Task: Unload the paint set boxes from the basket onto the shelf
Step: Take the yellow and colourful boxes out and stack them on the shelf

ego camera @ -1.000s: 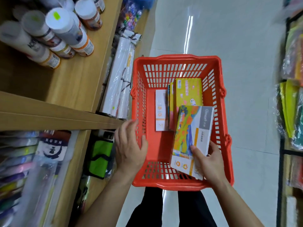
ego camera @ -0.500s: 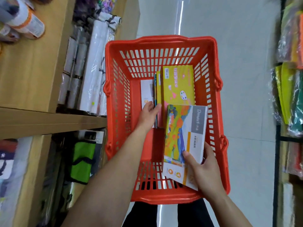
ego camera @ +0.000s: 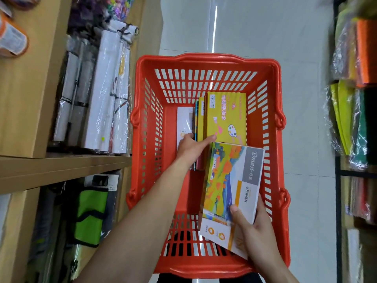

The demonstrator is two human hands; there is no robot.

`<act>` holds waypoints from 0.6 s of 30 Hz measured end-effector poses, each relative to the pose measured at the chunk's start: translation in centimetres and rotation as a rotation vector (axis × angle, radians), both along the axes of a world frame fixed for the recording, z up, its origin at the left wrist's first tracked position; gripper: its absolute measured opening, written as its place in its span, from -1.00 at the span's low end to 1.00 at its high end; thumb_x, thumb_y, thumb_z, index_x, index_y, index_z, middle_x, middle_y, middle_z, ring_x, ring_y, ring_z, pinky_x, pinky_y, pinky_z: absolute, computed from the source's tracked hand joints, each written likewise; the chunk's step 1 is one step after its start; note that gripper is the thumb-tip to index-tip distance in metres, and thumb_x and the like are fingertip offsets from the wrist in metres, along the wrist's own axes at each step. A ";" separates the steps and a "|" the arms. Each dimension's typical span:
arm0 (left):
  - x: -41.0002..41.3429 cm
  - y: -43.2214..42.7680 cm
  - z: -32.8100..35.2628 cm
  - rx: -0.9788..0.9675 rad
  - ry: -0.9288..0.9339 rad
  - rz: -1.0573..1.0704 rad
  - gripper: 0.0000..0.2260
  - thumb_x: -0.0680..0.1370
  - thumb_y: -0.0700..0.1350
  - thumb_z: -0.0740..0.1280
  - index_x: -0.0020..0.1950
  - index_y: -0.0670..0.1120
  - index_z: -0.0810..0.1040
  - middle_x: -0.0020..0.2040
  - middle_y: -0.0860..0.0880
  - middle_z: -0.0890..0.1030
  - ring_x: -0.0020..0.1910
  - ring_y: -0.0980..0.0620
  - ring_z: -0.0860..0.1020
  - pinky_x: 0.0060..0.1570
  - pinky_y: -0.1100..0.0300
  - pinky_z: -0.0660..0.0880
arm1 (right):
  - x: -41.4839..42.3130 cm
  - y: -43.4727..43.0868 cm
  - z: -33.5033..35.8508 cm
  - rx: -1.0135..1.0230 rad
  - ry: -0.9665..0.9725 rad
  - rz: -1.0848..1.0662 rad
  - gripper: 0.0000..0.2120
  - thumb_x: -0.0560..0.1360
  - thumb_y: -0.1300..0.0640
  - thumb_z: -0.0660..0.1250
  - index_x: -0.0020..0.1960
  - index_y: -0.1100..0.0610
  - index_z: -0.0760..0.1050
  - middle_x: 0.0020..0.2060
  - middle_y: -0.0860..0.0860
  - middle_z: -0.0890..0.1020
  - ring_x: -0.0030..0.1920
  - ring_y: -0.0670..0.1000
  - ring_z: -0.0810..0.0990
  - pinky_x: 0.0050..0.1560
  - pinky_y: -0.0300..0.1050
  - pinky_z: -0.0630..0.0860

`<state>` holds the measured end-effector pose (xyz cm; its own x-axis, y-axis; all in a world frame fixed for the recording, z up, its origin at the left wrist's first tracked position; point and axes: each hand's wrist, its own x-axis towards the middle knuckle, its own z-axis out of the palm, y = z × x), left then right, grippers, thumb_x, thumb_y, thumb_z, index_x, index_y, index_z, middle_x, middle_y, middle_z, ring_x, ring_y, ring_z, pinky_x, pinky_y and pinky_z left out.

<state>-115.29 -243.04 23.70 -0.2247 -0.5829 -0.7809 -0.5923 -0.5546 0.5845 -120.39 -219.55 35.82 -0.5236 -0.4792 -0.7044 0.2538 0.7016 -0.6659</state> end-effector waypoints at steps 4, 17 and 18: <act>-0.1 0.4 -0.3 -0.008 0.064 0.051 0.06 0.09 0.46 0.46 0.46 -0.10 0.47 0.40 -0.08 0.55 0.36 -0.06 0.52 0.40 -0.06 0.45 | -0.1 -0.2 0.2 0.003 -0.029 -0.018 -0.51 0.56 0.08 0.42 0.40 -0.26 0.39 0.20 -0.18 0.69 0.18 -0.08 0.69 0.22 0.16 0.61; -0.4 0.5 -0.1 0.071 0.134 0.072 -0.07 0.09 0.37 0.57 0.32 -0.05 0.42 0.30 -0.02 0.58 0.24 0.03 0.58 0.27 0.09 0.50 | 1.0 1.5 3.6 -0.020 0.219 -0.150 -0.37 0.27 -0.01 0.51 0.31 -0.28 0.50 0.13 -0.30 0.70 0.07 -0.27 0.68 -0.09 -0.49 0.53; -0.7 0.5 0.2 0.073 0.115 0.051 -0.05 0.07 0.38 0.55 0.33 -0.01 0.35 0.35 -0.03 0.51 0.31 0.01 0.51 0.31 0.08 0.44 | 1.1 1.7 3.4 -0.016 0.225 -0.165 -0.38 0.26 -0.01 0.51 0.30 -0.28 0.51 0.12 -0.30 0.70 0.06 -0.26 0.68 -0.08 -0.46 0.55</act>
